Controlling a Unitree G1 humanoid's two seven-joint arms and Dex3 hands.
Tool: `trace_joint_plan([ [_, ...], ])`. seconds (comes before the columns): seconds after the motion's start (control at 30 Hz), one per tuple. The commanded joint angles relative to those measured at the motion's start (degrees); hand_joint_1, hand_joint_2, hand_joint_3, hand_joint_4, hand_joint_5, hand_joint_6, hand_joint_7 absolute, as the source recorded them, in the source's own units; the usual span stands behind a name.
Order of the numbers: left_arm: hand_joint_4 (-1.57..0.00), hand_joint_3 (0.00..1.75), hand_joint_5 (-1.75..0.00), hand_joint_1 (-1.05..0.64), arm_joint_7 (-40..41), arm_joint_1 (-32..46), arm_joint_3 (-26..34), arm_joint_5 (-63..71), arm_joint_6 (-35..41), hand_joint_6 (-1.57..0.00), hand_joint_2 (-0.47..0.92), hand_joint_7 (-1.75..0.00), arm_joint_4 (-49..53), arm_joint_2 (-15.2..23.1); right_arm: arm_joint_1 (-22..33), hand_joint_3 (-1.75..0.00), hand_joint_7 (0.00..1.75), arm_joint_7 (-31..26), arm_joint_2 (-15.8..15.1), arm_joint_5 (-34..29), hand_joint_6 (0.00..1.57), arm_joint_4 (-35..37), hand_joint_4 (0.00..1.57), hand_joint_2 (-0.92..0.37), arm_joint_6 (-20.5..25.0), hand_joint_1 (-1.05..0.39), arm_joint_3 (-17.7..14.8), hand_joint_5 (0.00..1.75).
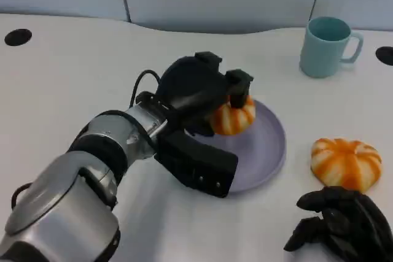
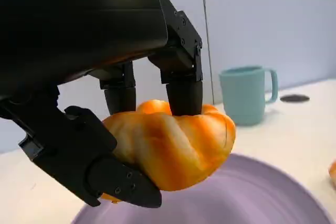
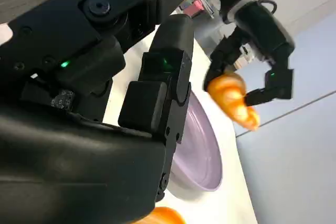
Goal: Grasp the bread from the table and place it into the plate.
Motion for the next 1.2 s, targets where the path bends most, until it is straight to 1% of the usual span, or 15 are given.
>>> trace_joint_plan([
  [0.03,-0.90,0.33,-1.75,-0.35,-2.5,1.2,0.1,-0.3,-0.8,-0.72,0.92,-1.57,0.2,-0.2,0.7,-0.01,0.00,-0.3,-0.4,0.3,1.51,-0.8,1.57,-0.69,0.1,-0.96,0.0,0.35],
  [0.2,-0.91,0.71,-1.75,-0.32,-3.6,2.0,-0.3,0.1,-0.4,-0.72,0.83,-1.73,0.4,-0.8,0.9,0.00,0.00,-0.4,-0.1,0.4,1.51,-1.0,1.57,-0.68,0.3,-0.95,0.0,0.35],
  [0.23,-0.91,0.57,-1.75,-0.35,-3.7,2.1,-0.3,0.1,-0.4,-0.67,0.86,-1.74,0.4,-0.9,1.0,0.00,0.00,-0.5,-0.1,0.3,1.51,-1.1,1.57,-0.68,0.2,-0.96,0.1,0.36],
  [0.33,-0.91,0.43,-1.75,-0.37,-3.7,2.4,-0.3,0.1,-0.6,-0.65,0.91,-1.75,0.4,-1.1,1.2,0.00,0.01,-0.9,-0.1,-0.1,1.51,-1.6,1.57,-0.69,0.0,-0.97,0.3,0.36],
  [0.47,-0.89,0.50,-1.75,-0.33,-3.0,2.8,0.0,-0.2,-1.4,-0.67,0.92,-1.75,0.5,-1.3,1.2,0.00,0.00,-0.5,-0.1,0.3,1.51,-1.5,1.57,-0.69,-0.1,-0.96,0.3,0.36],
  [0.5,-0.83,0.61,-1.75,-0.31,-3.6,2.8,0.3,-0.6,-1.7,-0.66,0.88,-1.71,0.5,-1.3,1.1,0.00,0.00,-0.5,-0.1,0.3,1.51,-1.3,1.57,-0.69,-0.1,-0.96,0.2,0.36],
  [0.57,-0.75,0.80,-1.71,-0.28,-6.0,2.7,1.7,-2.2,-2.5,-0.67,0.76,-1.52,0.6,-1.3,1.1,0.00,0.00,-0.6,-0.1,0.2,1.51,-1.3,1.57,-0.69,-0.1,-0.96,0.2,0.36],
  [0.63,-0.70,0.54,-1.44,-0.30,-8.5,2.7,3.1,-3.7,-3.1,-0.66,0.82,-1.05,0.5,-1.3,1.0,0.00,0.00,-0.6,-0.1,0.1,1.51,-1.2,1.57,-0.69,-0.3,-0.97,0.2,0.36],
  [0.7,-0.65,0.35,-1.31,-0.30,-10.1,2.7,3.8,-4.3,-2.8,-0.62,0.90,-0.82,0.4,-1.3,0.8,0.00,0.00,-0.3,-0.1,0.4,1.51,-1.0,1.57,-0.69,-0.2,-0.96,0.1,0.36],
  [0.77,-0.58,0.27,-1.27,-0.28,-11.9,2.6,4.1,-4.5,-2.1,-0.60,0.91,-0.62,0.4,-1.3,0.6,0.00,0.00,0.0,-0.2,0.8,1.51,-0.5,1.57,-0.69,0.0,-0.95,-0.1,0.36],
  [0.8,-0.50,0.24,-1.38,-0.27,-12.8,2.5,4.1,-4.5,-1.5,-0.58,0.91,-0.51,0.4,-1.3,0.6,0.00,0.00,0.1,-0.2,0.9,1.51,-0.4,1.57,-0.69,0.1,-0.95,-0.2,0.35],
  [0.9,-0.37,0.16,-1.46,-0.32,-16.5,2.0,4.5,-5.2,0.2,-0.53,0.89,-0.38,0.5,-1.4,0.7,0.00,0.00,-0.3,-0.3,0.6,1.51,-0.8,1.57,-0.69,0.0,-0.95,-0.1,0.35],
  [1.0,-0.23,0.17,-0.88,-0.53,-20.9,1.1,4.8,-5.5,2.5,-0.42,0.92,-0.20,0.3,-1.2,0.6,0.00,0.00,0.0,-0.3,0.8,1.51,-0.5,1.57,-0.69,0.1,-0.95,-0.2,0.35],
  [1.1,-0.23,0.17,-0.56,-0.62,-23.1,0.6,5.0,-5.4,3.7,-0.41,0.92,-0.09,0.0,-0.9,0.5,0.00,0.00,0.2,-0.4,0.6,1.51,-0.3,1.57,-0.69,-0.4,-0.95,-0.2,0.36],
  [1.2,-0.22,0.18,-0.48,-0.67,-24.0,0.3,4.9,-5.1,4.3,-0.39,0.92,-0.05,-0.1,-0.6,0.5,0.00,0.00,0.0,-0.3,0.5,1.51,-0.3,1.57,-0.70,-0.6,-0.96,-0.2,0.36],
])
